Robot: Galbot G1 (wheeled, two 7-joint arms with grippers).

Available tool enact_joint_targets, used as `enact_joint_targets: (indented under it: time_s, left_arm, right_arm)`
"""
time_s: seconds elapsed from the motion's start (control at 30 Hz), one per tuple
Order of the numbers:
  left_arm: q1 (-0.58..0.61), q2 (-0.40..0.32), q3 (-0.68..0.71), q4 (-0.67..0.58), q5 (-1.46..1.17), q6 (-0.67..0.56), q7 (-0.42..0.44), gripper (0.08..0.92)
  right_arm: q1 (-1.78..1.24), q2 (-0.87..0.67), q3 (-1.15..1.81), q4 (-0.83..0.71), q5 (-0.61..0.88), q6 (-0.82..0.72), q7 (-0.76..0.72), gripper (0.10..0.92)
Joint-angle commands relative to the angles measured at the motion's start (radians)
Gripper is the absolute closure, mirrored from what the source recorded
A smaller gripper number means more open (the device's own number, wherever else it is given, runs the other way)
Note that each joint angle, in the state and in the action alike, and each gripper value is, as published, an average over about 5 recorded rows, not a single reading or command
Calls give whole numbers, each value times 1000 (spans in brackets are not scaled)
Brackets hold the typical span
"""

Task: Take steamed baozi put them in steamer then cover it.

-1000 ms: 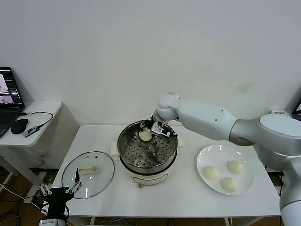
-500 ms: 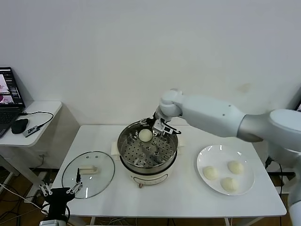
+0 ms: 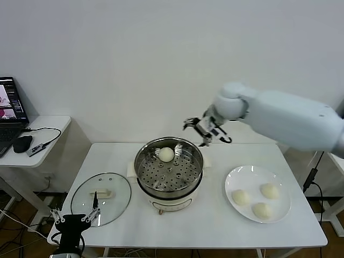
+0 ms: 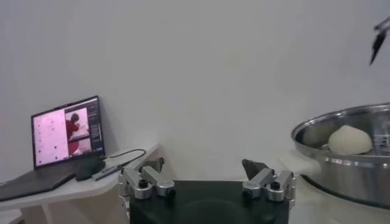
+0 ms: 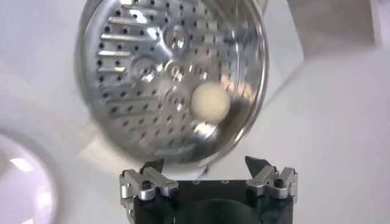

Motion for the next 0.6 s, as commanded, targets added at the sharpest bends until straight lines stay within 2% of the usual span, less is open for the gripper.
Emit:
enact_joint_targets:
  time_s: [0.03,0.3,0.6]
  left_arm:
    - [11,0,34,-9,16,-6,-2,177]
    - [16,9,39,-15,22,-6,1,177]
    - [20,5,31,-6,31,-8,-2,177]
  right_arm:
    - [-10,-366,39,195,62,-264,-52,203]
    - [-306,-508,177,243,-26,-284,-33,203]
    - [-608,-473,343,183,-116,-291,-6,203]
